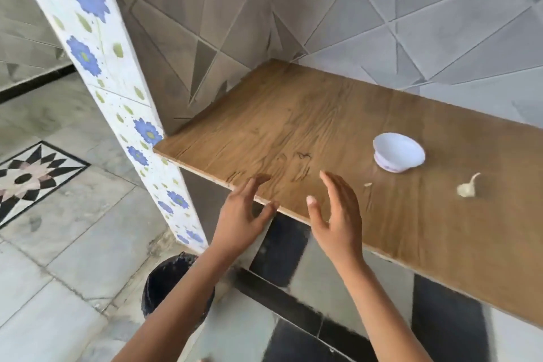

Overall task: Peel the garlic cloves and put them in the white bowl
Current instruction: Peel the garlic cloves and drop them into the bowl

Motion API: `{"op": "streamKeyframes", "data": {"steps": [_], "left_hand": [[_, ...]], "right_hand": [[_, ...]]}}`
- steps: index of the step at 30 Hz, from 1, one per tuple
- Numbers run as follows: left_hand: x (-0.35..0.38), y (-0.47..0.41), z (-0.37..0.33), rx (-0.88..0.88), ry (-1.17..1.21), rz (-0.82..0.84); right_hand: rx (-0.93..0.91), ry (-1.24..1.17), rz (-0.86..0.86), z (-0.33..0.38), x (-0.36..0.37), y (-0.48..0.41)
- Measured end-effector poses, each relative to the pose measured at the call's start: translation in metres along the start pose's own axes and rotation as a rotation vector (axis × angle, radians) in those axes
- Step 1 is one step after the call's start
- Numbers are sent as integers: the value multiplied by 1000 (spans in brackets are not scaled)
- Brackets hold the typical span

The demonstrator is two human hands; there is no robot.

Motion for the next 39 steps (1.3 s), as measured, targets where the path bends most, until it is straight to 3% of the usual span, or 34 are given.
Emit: {"op": "streamKeyframes", "data": {"steps": [9, 12, 17, 22, 25, 28, 31, 39], "left_hand": [[146, -46, -123, 111, -39, 88], [176, -65, -130, 106, -99, 112], [215, -92, -119, 80, -381, 302], [231, -110, -102, 103, -456, 380], [233, -116, -104, 191, -382, 419], [216, -133, -126, 183, -61, 238], [218, -173, -147, 225, 37, 133], [290, -227, -149, 161, -568, 777]], "right_hand": [[96, 272, -62, -134, -158, 23], [186, 414, 58, -163, -173, 28], [433, 579, 328, -210, -172, 31], [488, 696, 449, -233, -169, 36], [508, 709, 457, -238, -167, 38], [537, 706, 453, -245, -163, 36], [584, 705, 426, -250, -163, 35], [628, 687, 387, -252, -162, 36]]}}
Point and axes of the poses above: each hand's wrist, its own y-axis away from the middle knuckle, its own x-axis out of the palm, z = x × y, the point moved 5 cm from there along -y, towards the middle knuckle, and after that the axes turned 1 degree about x, right-handed, at the moved point
